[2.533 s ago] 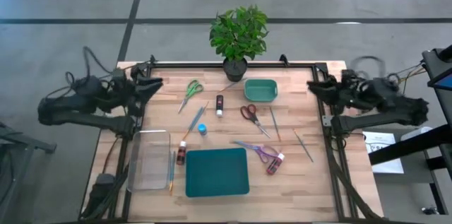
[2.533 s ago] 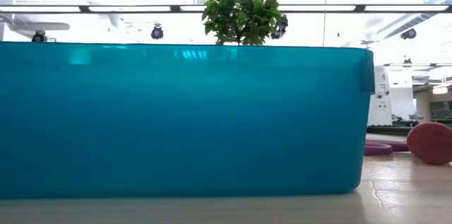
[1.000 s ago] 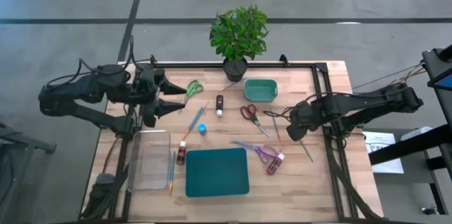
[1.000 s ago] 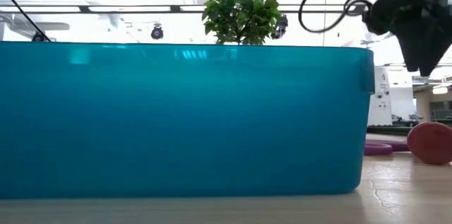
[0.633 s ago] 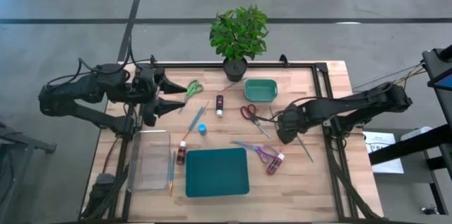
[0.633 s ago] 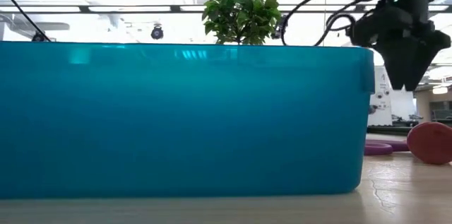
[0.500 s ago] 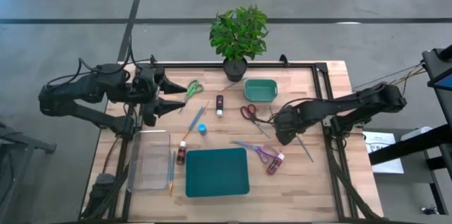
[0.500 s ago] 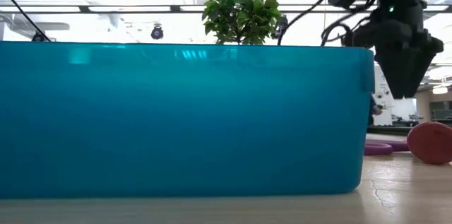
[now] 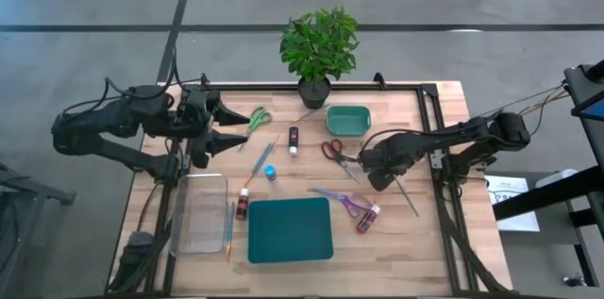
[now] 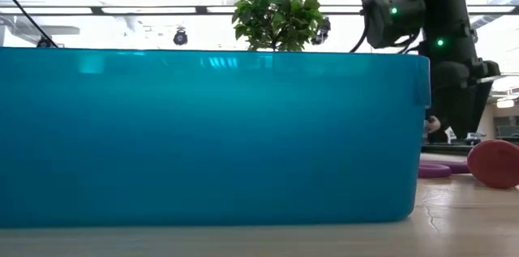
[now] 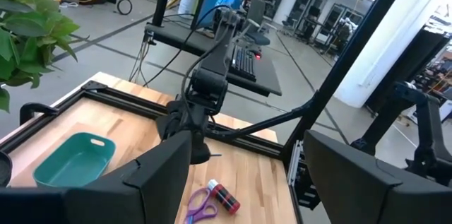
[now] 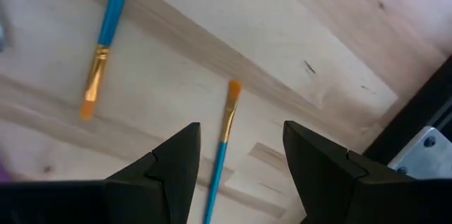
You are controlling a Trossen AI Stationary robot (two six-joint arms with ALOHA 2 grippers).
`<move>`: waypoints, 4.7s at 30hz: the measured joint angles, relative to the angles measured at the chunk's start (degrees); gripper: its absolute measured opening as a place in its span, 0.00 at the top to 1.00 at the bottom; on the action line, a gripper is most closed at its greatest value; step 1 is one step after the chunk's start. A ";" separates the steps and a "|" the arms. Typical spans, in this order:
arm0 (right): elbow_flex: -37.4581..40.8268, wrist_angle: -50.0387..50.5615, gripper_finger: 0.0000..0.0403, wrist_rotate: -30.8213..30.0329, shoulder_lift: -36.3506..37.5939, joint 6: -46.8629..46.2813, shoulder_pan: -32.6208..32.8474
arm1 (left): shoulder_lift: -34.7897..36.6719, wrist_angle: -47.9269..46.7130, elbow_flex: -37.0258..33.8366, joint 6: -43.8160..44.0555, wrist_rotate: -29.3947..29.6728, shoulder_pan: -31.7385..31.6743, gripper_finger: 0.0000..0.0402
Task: Pick & Place Paint Supplies
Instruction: Put the blue paint brush into the blue bin
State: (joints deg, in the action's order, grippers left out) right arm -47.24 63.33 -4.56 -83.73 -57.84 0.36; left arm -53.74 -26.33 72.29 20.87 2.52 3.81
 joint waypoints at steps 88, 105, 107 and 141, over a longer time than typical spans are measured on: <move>13.98 -20.05 0.97 4.79 3.99 3.48 -3.41 | -0.04 1.33 0.00 3.64 1.05 -0.02 0.30; 14.38 -20.68 0.98 4.65 13.79 -0.96 -3.33 | -0.11 1.27 0.00 3.64 0.87 0.00 0.30; 14.38 -22.00 0.98 4.59 16.49 -1.89 -3.03 | -0.13 1.22 0.00 3.64 0.87 0.00 0.30; -10.87 -55.12 0.98 -12.21 19.10 13.52 5.79 | -22.84 15.90 -0.63 9.43 -1.76 0.83 0.30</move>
State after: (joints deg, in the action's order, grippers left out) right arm -58.11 8.21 -16.77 -64.63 -44.32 6.15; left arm -76.57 -10.43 71.66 30.30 0.76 4.64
